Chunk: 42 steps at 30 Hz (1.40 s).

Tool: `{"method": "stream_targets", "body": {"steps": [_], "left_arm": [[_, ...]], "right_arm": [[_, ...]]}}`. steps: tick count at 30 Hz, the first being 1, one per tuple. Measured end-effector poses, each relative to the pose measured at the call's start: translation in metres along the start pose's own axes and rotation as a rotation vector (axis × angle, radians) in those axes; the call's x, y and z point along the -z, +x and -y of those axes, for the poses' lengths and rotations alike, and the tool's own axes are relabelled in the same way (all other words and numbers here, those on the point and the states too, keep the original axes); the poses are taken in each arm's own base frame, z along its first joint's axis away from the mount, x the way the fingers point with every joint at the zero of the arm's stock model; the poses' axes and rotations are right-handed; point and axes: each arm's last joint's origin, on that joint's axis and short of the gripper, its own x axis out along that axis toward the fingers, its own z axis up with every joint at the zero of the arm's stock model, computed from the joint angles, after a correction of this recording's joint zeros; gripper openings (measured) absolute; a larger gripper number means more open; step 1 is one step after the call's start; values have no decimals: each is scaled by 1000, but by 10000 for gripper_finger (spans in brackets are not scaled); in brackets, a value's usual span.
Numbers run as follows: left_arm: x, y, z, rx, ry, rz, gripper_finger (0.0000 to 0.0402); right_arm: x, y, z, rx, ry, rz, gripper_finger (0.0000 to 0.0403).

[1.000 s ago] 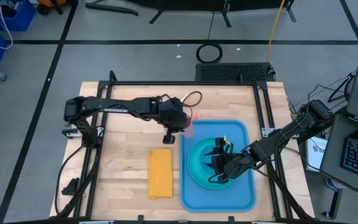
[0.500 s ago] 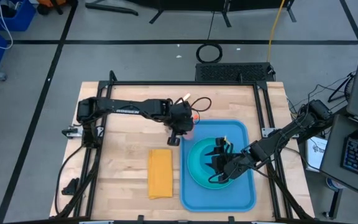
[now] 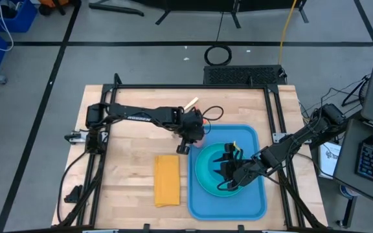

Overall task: Set up tray
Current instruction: Put the pink cup on the blue tray to the top right of the light blue plate

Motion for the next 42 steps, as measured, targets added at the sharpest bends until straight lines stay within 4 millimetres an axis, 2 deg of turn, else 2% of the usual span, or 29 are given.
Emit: {"method": "stream_targets", "body": {"steps": [16, 23, 34, 42], "left_arm": [[-5, 4, 15, -10, 89, -12, 3], [-5, 4, 14, -28, 93, -10, 31], [-8, 5, 18, -38, 125, -2, 15], [-9, 6, 22, -96, 142, -24, 41]], "right_arm": [[0, 0, 0, -1, 2, 3, 164], [0, 0, 0, -1, 2, 3, 164], [9, 4, 0, 6, -6, -13, 164], [8, 5, 1, 7, 1, -1, 164]]}}
